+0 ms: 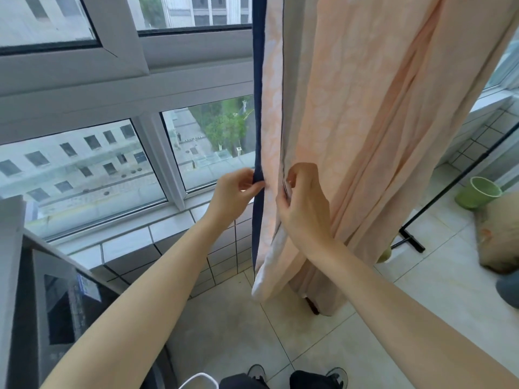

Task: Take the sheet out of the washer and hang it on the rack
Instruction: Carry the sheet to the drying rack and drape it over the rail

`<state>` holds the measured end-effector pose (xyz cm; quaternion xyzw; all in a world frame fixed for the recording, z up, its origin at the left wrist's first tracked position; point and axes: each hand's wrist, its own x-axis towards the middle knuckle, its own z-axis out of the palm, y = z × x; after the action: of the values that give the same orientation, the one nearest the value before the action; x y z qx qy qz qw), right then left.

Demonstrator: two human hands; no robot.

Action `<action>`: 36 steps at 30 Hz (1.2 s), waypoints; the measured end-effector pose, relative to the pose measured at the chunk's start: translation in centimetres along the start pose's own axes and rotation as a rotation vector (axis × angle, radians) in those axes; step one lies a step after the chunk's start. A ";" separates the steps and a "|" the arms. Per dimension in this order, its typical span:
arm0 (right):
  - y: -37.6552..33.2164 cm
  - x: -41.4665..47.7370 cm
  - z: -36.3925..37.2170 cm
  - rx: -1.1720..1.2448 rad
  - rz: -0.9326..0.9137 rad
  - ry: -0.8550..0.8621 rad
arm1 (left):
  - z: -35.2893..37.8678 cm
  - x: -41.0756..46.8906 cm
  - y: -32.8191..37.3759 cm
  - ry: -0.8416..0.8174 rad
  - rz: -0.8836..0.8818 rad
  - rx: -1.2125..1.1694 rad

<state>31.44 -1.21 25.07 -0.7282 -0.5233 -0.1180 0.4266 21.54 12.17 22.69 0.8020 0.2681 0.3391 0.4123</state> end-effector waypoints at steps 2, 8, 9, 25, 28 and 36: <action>0.0 0.6 -0.1 -0.009 -0.015 -0.002 | -0.4 -0.4 0.3 0.068 0.034 0.019; 0.3 1.0 -0.1 -0.045 0.029 -0.127 | -1.4 -3.8 -2.9 0.145 -0.109 0.124; 0.6 1.1 -0.2 -0.069 0.017 -0.155 | -1.7 -4.2 -3.1 0.168 -0.123 0.113; 1.0 0.1 -1.1 -0.119 0.175 -0.403 | -1.3 -3.9 -0.1 0.105 -0.054 0.065; -0.3 0.3 -1.1 -0.101 0.098 -0.352 | -1.0 -4.8 -1.0 0.101 -0.089 0.076; -0.2 -0.1 0.6 -0.220 0.088 -0.461 | -2.1 -3.7 0.6 0.140 -0.031 0.089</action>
<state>31.04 -0.85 24.72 -0.8000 -0.5586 0.0136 0.2188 17.71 10.22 22.95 0.7895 0.3235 0.3758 0.3618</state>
